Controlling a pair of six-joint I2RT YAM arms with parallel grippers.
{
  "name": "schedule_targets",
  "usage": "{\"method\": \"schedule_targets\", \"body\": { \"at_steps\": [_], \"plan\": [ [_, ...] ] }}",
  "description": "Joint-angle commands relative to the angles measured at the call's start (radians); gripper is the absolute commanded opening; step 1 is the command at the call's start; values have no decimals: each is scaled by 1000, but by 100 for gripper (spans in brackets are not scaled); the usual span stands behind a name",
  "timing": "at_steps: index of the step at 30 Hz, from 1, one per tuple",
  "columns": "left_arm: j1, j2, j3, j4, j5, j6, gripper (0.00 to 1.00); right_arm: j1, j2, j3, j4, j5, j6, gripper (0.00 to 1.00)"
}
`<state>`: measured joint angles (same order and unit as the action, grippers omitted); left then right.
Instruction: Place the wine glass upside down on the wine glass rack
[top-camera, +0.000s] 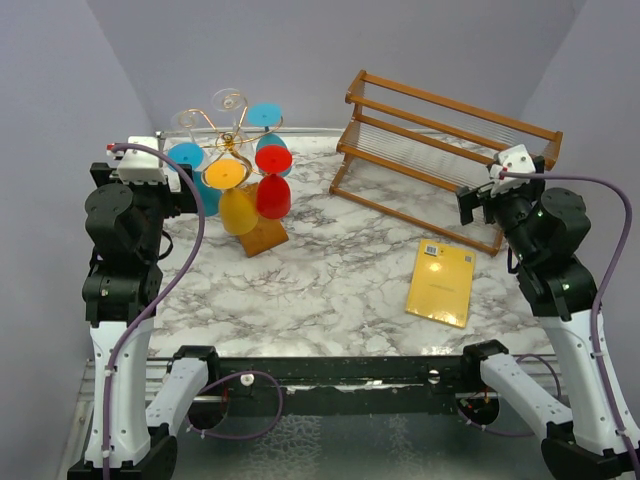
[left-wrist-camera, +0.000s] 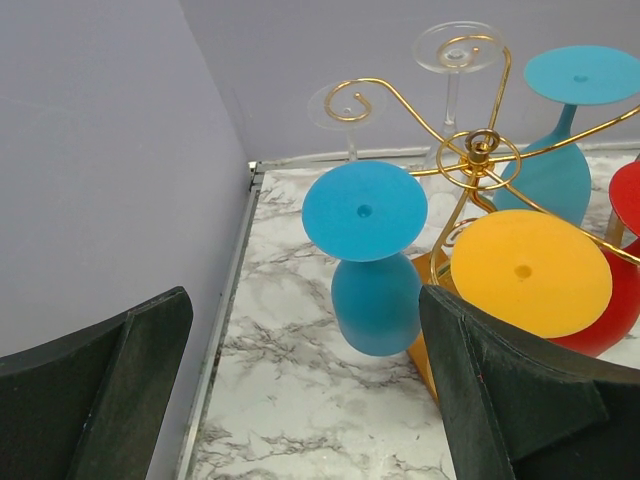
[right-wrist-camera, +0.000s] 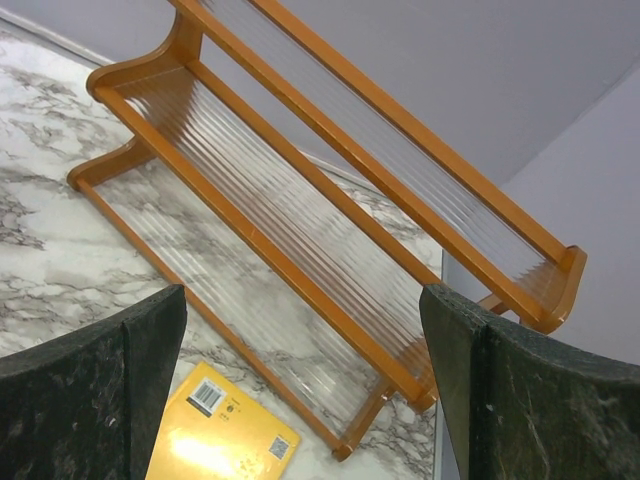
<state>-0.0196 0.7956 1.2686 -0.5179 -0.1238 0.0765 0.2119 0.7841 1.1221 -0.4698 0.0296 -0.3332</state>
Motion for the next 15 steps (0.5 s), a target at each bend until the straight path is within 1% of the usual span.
{"method": "schedule_targets", "body": {
  "at_steps": [1, 15],
  "plan": [
    [7, -10, 25, -10, 28, -18, 99, -11, -24, -19, 28, 4, 15, 100],
    [7, -11, 19, -9, 12, -25, 99, -25, -23, -18, 22, -2, 29, 100]
  ]
}}
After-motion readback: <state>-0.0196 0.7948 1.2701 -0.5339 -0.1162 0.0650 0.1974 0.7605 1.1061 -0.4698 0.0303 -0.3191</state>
